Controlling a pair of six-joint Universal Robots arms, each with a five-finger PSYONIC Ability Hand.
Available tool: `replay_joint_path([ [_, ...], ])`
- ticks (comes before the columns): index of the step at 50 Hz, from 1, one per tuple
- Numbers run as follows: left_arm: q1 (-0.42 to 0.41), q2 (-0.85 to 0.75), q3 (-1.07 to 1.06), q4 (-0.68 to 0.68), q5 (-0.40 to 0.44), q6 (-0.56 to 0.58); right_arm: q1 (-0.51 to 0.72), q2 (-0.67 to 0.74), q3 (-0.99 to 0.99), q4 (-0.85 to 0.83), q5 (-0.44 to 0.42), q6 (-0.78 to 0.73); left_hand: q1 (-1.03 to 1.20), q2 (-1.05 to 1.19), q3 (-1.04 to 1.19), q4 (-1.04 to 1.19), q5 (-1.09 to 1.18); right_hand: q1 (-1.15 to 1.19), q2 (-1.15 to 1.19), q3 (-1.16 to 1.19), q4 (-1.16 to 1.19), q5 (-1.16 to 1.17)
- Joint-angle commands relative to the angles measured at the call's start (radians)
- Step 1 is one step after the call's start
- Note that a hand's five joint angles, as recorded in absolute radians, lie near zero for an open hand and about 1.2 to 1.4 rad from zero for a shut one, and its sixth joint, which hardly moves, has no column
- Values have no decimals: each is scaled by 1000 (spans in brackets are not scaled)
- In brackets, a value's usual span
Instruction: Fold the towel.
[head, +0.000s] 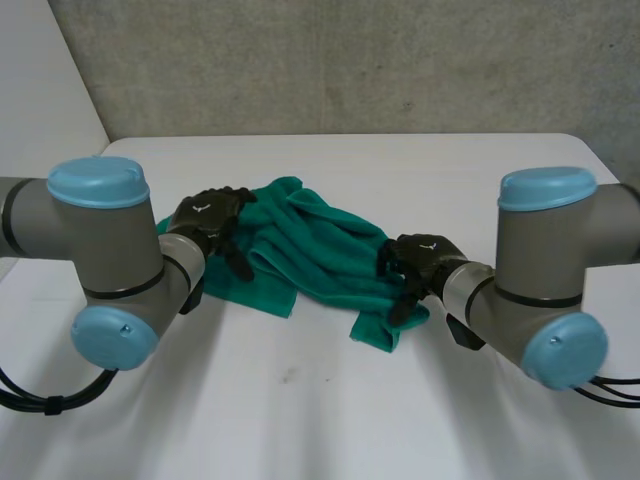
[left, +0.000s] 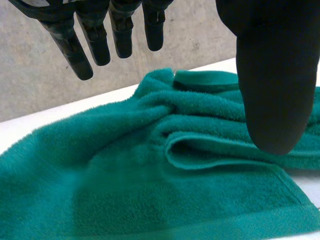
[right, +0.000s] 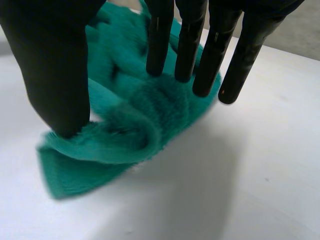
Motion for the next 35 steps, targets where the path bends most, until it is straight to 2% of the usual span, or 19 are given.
replay_joint_path([
  [1, -4, 11, -9, -8, -5, -15, 6, 88, -80, -38, 143, -22, 57, 27, 57, 49, 50, 705, 621, 622, 623, 652],
  [2, -4, 37, -24, -8, -5, -16, 4, 88, -86, -41, 151, -28, 54, 25, 54, 46, 47, 851, 767, 768, 768, 798],
  [7, -2, 74, -50, -6, -8, -21, 9, 77, -102, -50, 146, -81, 45, 16, 46, 37, 38, 852, 768, 769, 770, 799],
  [17, -25, 125, -76, -11, -84, -113, 20, -96, -80, -45, 142, -128, 36, 7, 37, 28, 29, 852, 768, 769, 770, 799],
  [20, -31, 126, -79, -11, -84, -114, 27, -93, -54, -35, 138, -130, 36, 7, 37, 28, 29, 405, 321, 322, 323, 352],
  [25, -34, 129, -92, -12, -84, -114, 33, -76, 1, -30, 132, -123, 33, 4, 34, 25, 27, 216, 132, 133, 134, 163],
  [26, -34, 129, -92, -12, -84, -114, 27, -71, 24, -33, 132, -117, 30, 1, 31, 22, 24, 45, -39, -38, -38, -8],
  [35, -34, 126, -92, -11, -86, -111, 21, -64, 64, -35, 135, -78, 30, 1, 31, 22, 24, -165, -249, -248, -248, -218],
])
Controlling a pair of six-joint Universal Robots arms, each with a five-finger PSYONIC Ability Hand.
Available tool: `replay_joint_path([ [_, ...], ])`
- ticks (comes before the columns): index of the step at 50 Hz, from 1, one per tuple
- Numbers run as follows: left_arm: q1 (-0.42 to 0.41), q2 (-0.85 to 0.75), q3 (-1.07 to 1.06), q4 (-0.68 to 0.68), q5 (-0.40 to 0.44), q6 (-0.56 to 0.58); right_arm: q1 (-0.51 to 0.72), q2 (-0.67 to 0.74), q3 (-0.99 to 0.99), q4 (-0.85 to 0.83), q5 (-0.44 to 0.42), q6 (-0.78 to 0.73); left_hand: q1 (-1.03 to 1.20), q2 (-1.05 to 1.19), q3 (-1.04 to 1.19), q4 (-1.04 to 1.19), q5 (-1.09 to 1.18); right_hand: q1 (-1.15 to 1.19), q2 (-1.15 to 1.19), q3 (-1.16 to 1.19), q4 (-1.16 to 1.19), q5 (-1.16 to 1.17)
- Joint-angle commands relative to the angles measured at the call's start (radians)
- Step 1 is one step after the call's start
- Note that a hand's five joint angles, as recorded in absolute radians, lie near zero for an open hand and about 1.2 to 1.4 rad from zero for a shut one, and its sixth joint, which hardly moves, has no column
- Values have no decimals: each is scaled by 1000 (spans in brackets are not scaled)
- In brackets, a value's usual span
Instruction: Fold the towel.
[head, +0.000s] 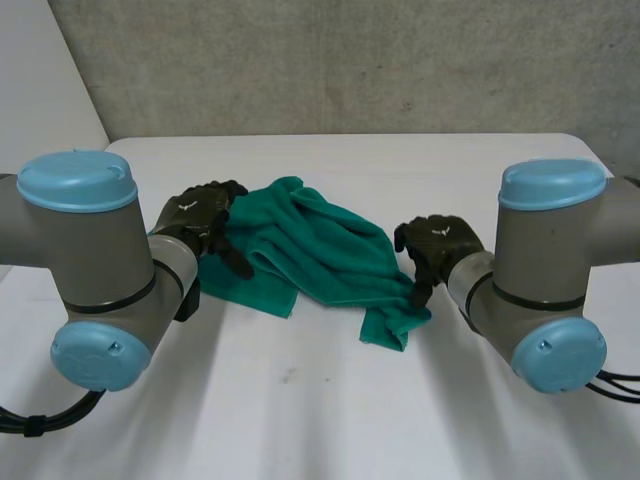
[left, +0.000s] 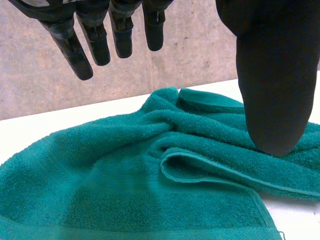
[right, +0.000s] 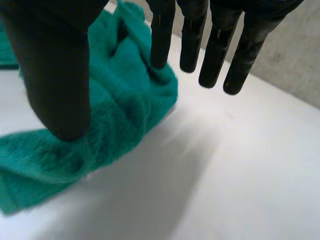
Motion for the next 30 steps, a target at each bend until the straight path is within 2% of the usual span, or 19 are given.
replay_joint_path([
  [1, 1, -3, 0, 1, 0, 4, -6, 15, 35, -1, 2, 46, 30, 1, 31, 24, 26, -58, -125, -120, -121, -127],
  [21, 1, -14, 0, 3, 0, 9, 7, 22, 4, 3, 2, 96, 30, 1, 31, 24, 26, 1, -66, -62, -62, -68],
  [30, -1, -17, 0, 3, 0, 12, 7, 124, -31, 3, 2, 102, 30, 1, 31, 24, 26, 77, 10, 14, 14, 8],
])
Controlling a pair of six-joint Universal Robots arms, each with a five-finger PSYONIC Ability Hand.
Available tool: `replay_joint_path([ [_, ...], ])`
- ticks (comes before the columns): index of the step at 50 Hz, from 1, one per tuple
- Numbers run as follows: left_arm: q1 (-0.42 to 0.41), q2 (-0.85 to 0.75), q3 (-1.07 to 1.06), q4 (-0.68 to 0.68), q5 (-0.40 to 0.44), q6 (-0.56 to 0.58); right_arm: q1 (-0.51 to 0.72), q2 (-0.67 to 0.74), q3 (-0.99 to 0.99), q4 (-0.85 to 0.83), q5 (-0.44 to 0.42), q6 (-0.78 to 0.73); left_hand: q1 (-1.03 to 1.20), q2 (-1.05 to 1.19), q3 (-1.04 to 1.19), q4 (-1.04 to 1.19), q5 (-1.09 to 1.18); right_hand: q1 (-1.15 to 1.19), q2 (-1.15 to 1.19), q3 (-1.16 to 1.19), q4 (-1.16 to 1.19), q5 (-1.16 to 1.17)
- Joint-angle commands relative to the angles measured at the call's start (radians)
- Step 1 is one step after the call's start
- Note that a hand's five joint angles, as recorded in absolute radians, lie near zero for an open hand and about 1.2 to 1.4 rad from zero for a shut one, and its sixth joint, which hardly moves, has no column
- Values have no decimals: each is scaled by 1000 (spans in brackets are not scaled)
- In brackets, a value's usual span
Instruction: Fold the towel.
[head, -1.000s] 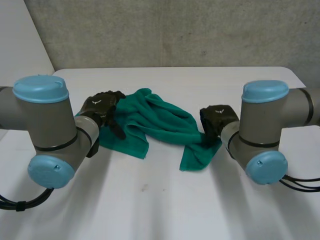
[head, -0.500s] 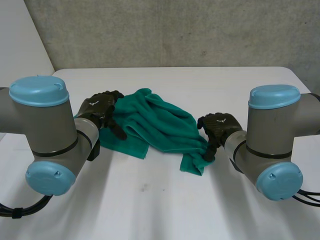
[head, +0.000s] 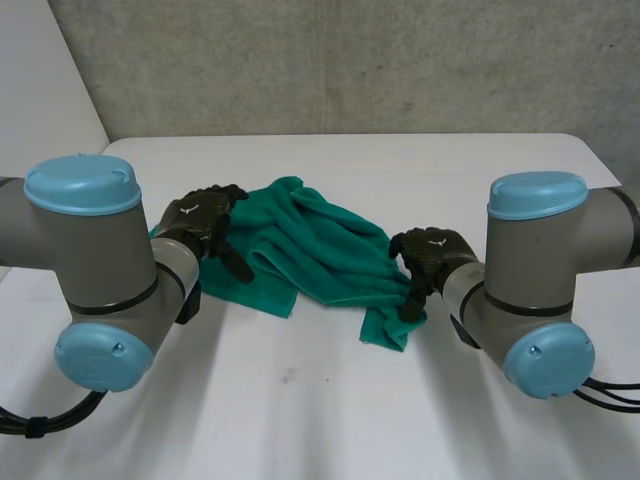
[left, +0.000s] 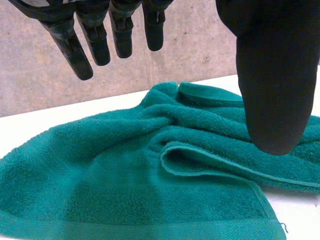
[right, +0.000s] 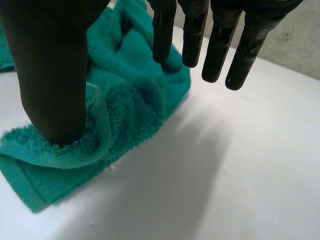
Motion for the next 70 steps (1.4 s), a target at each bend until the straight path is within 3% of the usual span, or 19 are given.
replay_joint_path([
  [1, -1, -2, 0, 1, 0, 2, 0, 79, -33, 0, 0, 3, 30, 1, 31, 24, 26, 172, 117, 125, 115, 105],
  [6, -1, -5, 0, 1, 0, 2, -1, 105, -54, -8, 0, 1, 30, 1, 31, 24, 26, 501, 446, 454, 444, 434],
  [7, -1, -7, 0, 1, 0, 1, -1, 103, -71, -15, 3, 3, 30, 1, 31, 24, 26, 1049, 994, 1002, 992, 982],
  [13, -2, -13, 0, 1, -2, -8, 3, 38, -94, -61, 2, 3, 28, -2, 28, 21, 23, 1055, 1000, 1008, 998, 988],
  [19, -5, -10, 2, 6, -3, -31, 2, -208, -96, -72, -8, -14, -17, -46, -16, -23, -21, 1055, 1000, 1008, 998, 988],
  [25, -37, -10, 0, 2, -8, -180, 28, -286, -143, -61, -18, -110, -17, -46, -16, -23, -21, 1055, 1000, 1008, 998, 988],
  [31, -91, -31, -17, 3, -81, -369, 91, -326, -172, -63, -12, -240, -11, -40, -10, -17, -15, 1055, 1000, 1008, 998, 988],
  [38, -130, -94, 18, 5, -97, -458, 163, -393, -178, -58, -5, -279, 16, -14, 17, 9, 11, 1055, 1000, 1008, 998, 988],
  [46, -205, -165, 51, 6, -98, -518, 175, -472, -174, -55, 1, -276, 203, 174, 204, 197, 198, 1055, 1000, 1008, 998, 988],
  [49, -209, -179, 61, 8, -109, -519, 178, -507, -171, -48, 8, -276, 397, 367, 398, 390, 392, 1055, 1000, 1008, 998, 988],
  [52, -211, -199, 69, 18, -150, -518, 178, -529, -166, -43, 17, -275, 743, 713, 744, 737, 738, 1055, 1000, 1008, 998, 988],
  [53, -211, -199, 69, 18, -150, -518, 178, -538, -162, -43, 24, -276, 744, 714, 745, 738, 739, 1055, 1000, 1008, 998, 988],
  [54, -211, -211, 72, 43, -182, -516, 178, -538, -162, -43, 25, -276, 1090, 1060, 1091, 1083, 1085, 1055, 1000, 1008, 998, 988],
  [55, -211, -212, 72, 54, -187, -515, 177, -542, -157, -43, 29, -276, 1174, 1145, 1175, 1168, 1170, 1055, 1000, 1008, 998, 988],
  [62, -194, -129, 28, 57, -167, -479, 145, -544, -108, -43, 35, -284, 1175, 1146, 1176, 1169, 1170, 1055, 1000, 1008, 998, 988],
  [65, -182, -64, -5, 41, -138, -442, 36, -533, -71, -17, 28, -313, 1175, 1146, 1176, 1169, 1170, 1055, 1000, 1008, 998, 988],
  [66, -121, 38, -68, 26, -67, -345, 10, -532, -63, -8, 26, -325, 1175, 1146, 1176, 1169, 1170, 1055, 1000, 1008, 998, 988],
  [68, -90, 71, -84, 25, -37, -302, -49, -494, -37, 30, 12, -361, 1175, 1146, 1176, 1169, 1170, 1055, 1000, 1008, 998, 988],
  [70, 25, 174, -136, 2, 88, -98, -75, -458, -19, 53, 0, -381, 1175, 1146, 1176, 1169, 1170, 1055, 1000, 1008, 998, 988],
])
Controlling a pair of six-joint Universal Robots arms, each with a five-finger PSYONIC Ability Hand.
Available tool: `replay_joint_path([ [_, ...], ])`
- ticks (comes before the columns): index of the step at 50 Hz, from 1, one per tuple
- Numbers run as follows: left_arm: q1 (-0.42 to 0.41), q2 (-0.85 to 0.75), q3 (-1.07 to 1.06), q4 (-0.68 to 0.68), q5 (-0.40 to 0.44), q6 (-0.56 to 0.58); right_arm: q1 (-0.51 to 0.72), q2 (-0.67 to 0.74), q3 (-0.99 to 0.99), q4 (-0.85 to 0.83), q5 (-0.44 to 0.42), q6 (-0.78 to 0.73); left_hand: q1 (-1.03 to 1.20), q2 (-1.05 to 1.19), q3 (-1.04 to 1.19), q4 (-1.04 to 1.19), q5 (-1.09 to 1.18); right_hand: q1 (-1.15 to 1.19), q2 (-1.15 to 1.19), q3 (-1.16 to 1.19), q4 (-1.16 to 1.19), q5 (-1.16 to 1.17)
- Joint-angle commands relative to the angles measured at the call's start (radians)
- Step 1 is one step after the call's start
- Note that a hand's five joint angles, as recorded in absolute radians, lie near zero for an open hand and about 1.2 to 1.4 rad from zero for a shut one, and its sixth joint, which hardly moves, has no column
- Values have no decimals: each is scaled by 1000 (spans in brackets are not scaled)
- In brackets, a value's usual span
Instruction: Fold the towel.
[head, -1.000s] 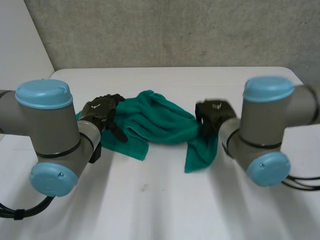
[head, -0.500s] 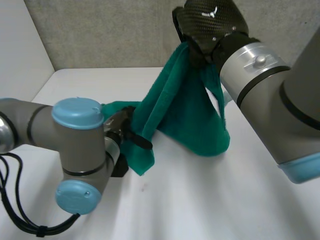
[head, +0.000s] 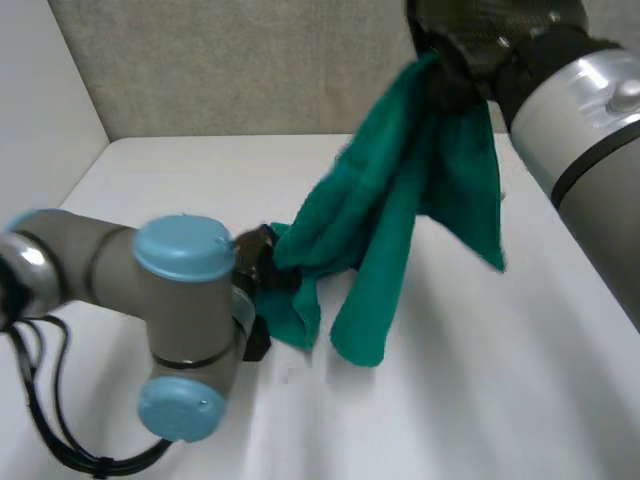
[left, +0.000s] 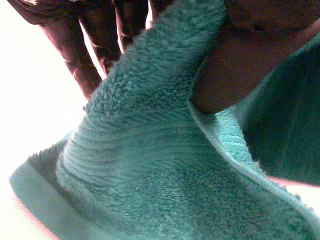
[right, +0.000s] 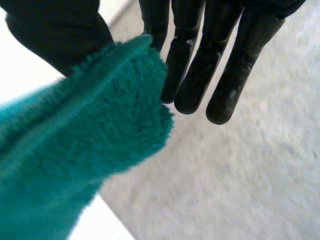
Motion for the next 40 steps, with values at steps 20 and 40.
replay_joint_path([
  [20, 337, 36, 78, -273, 400, 714, -185, 445, 118, -6, -72, -93, 268, 204, 212, 209, 275, 465, 225, 219, 208, 240],
  [40, 311, 25, 129, -55, 311, 743, -160, 482, 133, -117, -38, -20, -909, -972, -965, -968, -902, 465, 225, 219, 208, 240],
])
